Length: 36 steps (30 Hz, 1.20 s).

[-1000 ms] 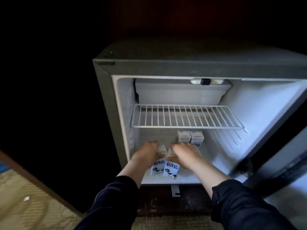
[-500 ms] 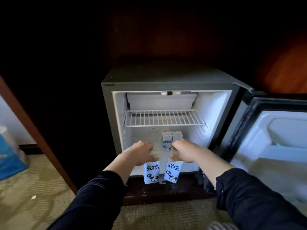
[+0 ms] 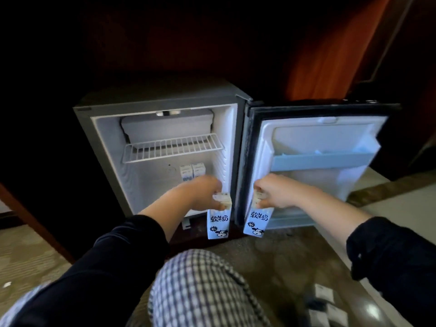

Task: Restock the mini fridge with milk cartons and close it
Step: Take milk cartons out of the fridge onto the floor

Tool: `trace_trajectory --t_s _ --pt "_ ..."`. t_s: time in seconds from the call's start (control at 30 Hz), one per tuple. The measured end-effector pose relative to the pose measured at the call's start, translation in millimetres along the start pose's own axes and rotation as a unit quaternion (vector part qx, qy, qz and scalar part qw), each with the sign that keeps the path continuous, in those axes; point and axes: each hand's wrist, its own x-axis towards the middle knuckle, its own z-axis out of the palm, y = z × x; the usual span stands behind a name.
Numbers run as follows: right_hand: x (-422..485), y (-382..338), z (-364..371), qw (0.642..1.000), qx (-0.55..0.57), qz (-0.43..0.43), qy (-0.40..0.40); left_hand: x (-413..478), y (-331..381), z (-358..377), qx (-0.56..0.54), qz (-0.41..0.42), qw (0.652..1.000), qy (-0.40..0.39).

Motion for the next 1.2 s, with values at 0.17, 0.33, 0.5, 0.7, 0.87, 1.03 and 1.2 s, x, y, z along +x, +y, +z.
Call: trace_trajectory --t_s 0.17,0.33,0.5,0.7,0.87,1.03,1.2 --pt "-67 47 17 0.998 0.023 0.053 0.023 14 76 10 0.016 0.052 0.999 0.003" --pt "-130 89 48 0.991 0.039 0.124 0.029 32 150 50 -0.013 0.058 0.998 -0.003" --pt "-176 125 95 0.981 0.065 0.185 0.006 48 212 110 -0.065 0.043 0.996 -0.047" --pt "-205 160 162 0.963 0.099 0.25 -0.015 65 248 173 -0.092 -0.009 0.991 -0.1" --pt "-210 173 223 0.94 0.14 0.305 -0.061 81 251 209 -0.028 -0.016 0.991 -0.128" --pt "-206 172 272 0.922 0.174 0.327 -0.115 96 243 229 -0.033 -0.051 0.989 -0.133" --pt "-199 167 312 0.915 0.186 0.331 -0.137 116 242 233 -0.08 -0.078 0.989 -0.093"
